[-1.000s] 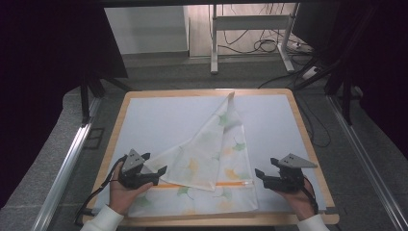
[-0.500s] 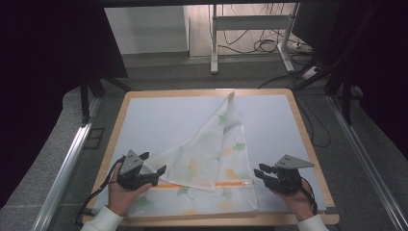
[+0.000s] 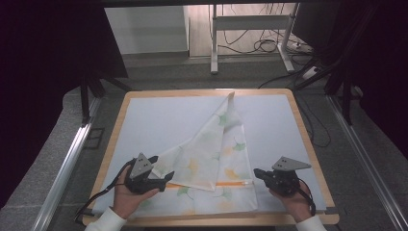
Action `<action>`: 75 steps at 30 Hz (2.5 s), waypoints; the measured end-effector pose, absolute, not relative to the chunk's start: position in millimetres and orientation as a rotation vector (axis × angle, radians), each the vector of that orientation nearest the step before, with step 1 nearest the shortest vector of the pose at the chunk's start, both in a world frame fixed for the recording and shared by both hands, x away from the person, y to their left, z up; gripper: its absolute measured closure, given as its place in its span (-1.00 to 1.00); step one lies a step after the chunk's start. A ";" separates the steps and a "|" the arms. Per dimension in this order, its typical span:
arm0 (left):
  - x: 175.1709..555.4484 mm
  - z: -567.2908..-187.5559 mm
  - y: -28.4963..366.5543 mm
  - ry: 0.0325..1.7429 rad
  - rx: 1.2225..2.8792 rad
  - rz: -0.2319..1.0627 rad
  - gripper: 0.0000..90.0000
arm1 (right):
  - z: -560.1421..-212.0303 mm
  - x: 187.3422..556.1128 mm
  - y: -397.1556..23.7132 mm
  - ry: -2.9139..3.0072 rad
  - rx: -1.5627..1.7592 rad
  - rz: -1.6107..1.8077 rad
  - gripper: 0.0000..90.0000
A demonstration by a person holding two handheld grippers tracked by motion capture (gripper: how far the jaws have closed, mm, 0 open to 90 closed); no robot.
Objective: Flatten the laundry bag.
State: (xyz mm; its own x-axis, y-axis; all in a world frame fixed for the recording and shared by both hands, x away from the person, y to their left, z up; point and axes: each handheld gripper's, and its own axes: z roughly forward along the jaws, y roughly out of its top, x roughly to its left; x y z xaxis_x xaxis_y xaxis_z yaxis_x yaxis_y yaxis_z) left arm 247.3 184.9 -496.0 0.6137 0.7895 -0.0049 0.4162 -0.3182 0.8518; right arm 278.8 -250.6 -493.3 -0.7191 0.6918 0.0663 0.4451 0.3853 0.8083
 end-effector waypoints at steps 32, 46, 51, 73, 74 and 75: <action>244.8 -498.3 120.4 0.837 2.061 0.482 -0.44 | -508.5 268.6 -207.8 2.587 0.829 1.233 0.95; 252.7 -501.9 89.8 0.796 2.133 0.464 -0.46 | -517.8 263.0 -191.9 2.674 0.777 1.169 0.98; 255.6 -504.6 79.9 0.791 2.152 0.454 -0.46 | -518.6 262.1 -190.0 2.685 0.767 1.161 0.98; 264.0 -525.7 42.4 0.740 2.267 0.406 -0.40 | -525.0 265.4 -188.0 2.743 0.782 1.101 0.98; 265.0 -527.6 42.2 0.739 2.280 0.409 -0.40 | -525.0 265.4 -188.0 2.744 0.780 1.100 0.98; 265.3 -528.8 42.3 0.739 2.285 0.404 -0.37 | -524.8 265.4 -188.0 2.746 0.778 1.098 0.98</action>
